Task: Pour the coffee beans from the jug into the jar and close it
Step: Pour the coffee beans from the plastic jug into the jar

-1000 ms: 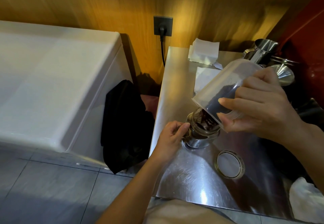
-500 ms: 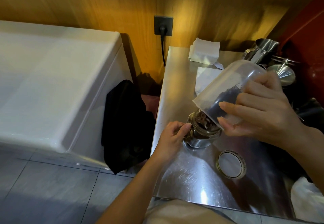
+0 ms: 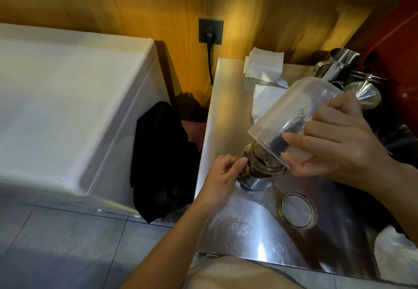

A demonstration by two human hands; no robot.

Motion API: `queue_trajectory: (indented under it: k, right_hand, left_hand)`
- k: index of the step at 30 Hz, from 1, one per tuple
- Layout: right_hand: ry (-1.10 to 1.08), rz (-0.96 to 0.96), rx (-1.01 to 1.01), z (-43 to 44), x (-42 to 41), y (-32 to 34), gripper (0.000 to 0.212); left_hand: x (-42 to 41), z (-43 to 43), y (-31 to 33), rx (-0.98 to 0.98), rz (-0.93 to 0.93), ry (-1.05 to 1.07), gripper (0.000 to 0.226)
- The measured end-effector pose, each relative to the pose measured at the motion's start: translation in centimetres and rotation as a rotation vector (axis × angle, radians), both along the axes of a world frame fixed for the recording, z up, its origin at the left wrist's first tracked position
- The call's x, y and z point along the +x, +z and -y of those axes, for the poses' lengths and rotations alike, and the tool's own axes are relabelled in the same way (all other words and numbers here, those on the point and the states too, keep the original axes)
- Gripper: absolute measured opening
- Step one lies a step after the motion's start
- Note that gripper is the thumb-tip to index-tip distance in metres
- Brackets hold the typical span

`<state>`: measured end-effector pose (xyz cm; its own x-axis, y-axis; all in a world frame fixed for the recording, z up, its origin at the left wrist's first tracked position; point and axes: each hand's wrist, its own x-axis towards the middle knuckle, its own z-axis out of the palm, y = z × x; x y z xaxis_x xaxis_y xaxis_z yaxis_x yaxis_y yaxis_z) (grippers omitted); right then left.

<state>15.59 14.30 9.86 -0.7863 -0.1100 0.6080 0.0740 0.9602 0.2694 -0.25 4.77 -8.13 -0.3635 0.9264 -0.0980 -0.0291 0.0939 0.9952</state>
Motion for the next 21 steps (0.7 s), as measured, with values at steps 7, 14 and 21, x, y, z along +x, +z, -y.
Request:
queue_trajectory:
  k: [7,14,21]
  right_hand:
    - [0.007,0.043,0.038,0.1,0.1,0.0,0.019]
    - [0.009,0.026,0.088,0.3,0.4,-0.2,0.015]
    - [0.027,0.075,0.151,0.8,0.5,0.0,0.020]
  left_hand:
    - [0.0,-0.1,-0.6,0.002,0.016,0.001,0.030]
    - [0.0,-0.3,-1.2,0.027,0.038,-0.006,0.045]
    - [0.2,-0.3,-2.1,0.034,0.104,0.012,0.044]
